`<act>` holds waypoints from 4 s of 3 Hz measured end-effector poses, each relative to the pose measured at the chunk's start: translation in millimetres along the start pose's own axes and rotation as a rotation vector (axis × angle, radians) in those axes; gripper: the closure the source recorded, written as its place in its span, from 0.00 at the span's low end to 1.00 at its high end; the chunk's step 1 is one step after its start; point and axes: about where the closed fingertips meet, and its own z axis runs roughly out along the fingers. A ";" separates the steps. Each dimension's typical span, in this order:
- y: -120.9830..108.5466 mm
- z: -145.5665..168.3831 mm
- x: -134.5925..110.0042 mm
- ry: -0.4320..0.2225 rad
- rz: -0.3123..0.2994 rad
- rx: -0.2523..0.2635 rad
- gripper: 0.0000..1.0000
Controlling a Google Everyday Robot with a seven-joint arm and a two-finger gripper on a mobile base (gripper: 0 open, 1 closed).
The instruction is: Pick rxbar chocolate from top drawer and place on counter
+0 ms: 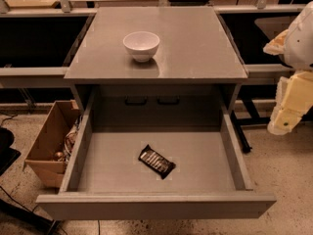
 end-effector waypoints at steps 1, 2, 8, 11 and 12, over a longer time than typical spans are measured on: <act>0.0 0.1 0.0 0.000 0.000 0.000 0.00; -10.4 48.6 -21.1 0.066 -0.001 -0.019 0.00; 18.6 296.9 -107.8 0.148 0.302 -0.104 0.00; 43.9 397.6 -153.1 0.090 0.332 -0.171 0.03; 48.2 414.2 -135.8 0.083 0.338 -0.136 0.25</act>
Offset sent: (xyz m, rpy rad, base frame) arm 0.0476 0.0385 -0.0700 -0.1132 0.0816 -0.0324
